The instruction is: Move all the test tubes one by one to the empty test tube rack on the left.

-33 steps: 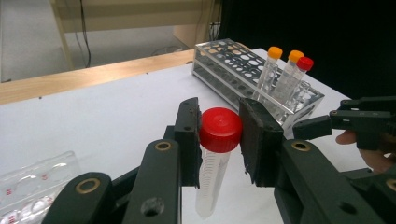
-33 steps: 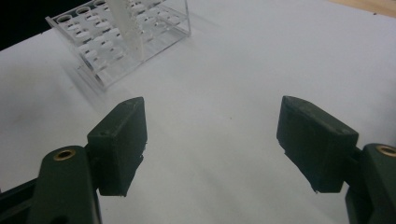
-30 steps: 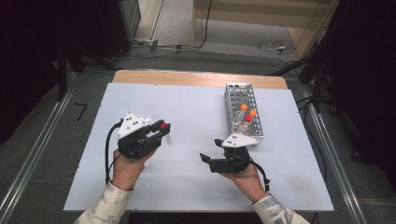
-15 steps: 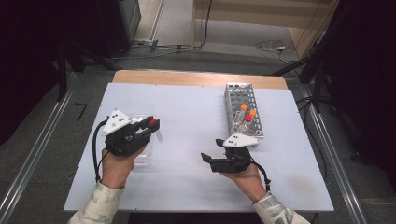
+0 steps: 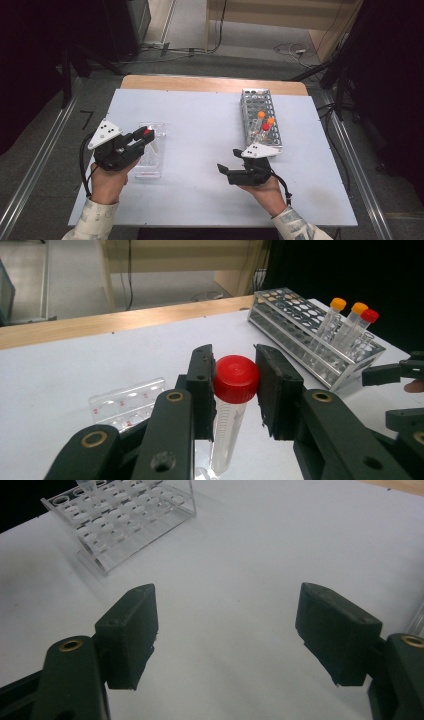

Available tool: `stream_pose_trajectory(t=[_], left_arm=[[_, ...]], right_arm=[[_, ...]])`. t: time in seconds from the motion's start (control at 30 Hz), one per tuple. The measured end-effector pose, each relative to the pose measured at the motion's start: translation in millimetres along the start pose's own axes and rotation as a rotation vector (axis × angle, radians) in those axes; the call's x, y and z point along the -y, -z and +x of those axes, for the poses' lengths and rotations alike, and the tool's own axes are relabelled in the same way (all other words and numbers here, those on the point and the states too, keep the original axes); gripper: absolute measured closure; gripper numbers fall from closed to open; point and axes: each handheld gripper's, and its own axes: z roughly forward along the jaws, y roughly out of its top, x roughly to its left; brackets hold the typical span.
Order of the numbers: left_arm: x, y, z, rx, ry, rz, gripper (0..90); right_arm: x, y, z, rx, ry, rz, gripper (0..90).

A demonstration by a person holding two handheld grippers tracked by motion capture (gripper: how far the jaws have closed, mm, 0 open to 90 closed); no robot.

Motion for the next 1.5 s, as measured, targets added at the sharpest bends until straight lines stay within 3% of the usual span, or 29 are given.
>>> stream_pose_trajectory(t=[0.2, 0.43, 0.53, 1.03, 1.23, 1.37, 1.5], left_arm=[[-1.0, 3.8, 2.3, -0.031, -0.014, -0.007, 70.2], [7.7, -3.7, -1.1, -0.051, -0.036, 0.021, 70.2], [11.7, -5.9, -2.8, -0.079, -0.056, 0.03, 70.1], [36.4, -20.1, -5.7, -0.076, -0.069, 0.125, 69.4], [38.9, -18.6, -0.8, -0.071, -0.05, 0.139, 67.2], [38.7, -16.7, 1.0, -0.054, -0.027, 0.125, 60.7], [37.2, -13.7, 0.2, -0.045, 0.009, 0.073, 41.5]], right_arm=[[0.4, 0.7, -1.9, 0.001, -0.002, -0.004, 23.8], [0.5, 2.2, -2.5, 0.004, -0.001, -0.004, 23.8], [1.1, 3.1, -3.3, 0.007, -0.004, -0.003, 24.0], [1.6, 6.8, -6.2, 0.009, -0.005, -0.009, 24.3], [2.0, 5.9, -5.6, 0.009, -0.005, -0.006, 24.3], [2.5, 6.1, -5.9, 0.01, -0.009, -0.002, 24.3], [2.5, 8.6, -7.2, 0.019, -0.008, -0.009, 24.6]])
